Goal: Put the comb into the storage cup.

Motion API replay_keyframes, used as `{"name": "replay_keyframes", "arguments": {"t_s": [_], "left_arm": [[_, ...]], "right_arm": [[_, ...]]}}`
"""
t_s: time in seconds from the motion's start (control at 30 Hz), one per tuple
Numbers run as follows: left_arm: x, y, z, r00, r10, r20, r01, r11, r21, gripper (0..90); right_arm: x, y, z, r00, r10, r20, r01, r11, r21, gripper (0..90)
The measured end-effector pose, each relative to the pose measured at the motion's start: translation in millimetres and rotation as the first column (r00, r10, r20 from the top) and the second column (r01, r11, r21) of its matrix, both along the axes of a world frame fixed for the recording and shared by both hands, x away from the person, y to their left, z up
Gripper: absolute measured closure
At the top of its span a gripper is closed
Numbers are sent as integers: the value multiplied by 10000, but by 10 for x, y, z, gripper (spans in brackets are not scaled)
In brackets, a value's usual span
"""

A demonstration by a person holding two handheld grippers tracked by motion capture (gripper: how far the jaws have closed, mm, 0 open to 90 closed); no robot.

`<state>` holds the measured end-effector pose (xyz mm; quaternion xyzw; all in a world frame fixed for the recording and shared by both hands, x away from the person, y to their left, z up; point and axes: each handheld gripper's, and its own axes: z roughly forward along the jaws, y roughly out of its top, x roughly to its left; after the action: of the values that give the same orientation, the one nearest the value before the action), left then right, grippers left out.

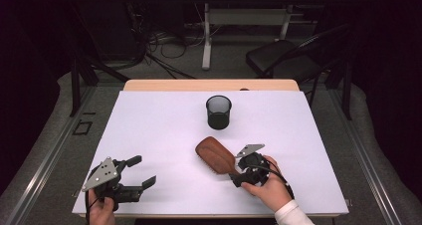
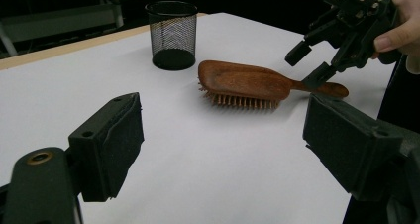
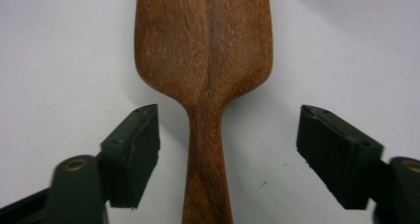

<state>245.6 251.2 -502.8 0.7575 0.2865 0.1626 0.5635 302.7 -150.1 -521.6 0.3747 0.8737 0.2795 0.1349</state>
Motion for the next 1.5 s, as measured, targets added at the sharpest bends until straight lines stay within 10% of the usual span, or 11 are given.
{"name": "replay_keyframes", "arguments": {"t_s": [0.47,1.5], "left_arm": [[7,1,-7,10000,-27,-40,27,10000,41,160],[9,11,-9,10000,-41,-80,42,10000,45,160]], "right_arm": [[171,131,-129,9931,98,-1168,-175,9977,-648,401],[294,276,-140,9809,595,-1853,-838,9884,-1265,513]]}}
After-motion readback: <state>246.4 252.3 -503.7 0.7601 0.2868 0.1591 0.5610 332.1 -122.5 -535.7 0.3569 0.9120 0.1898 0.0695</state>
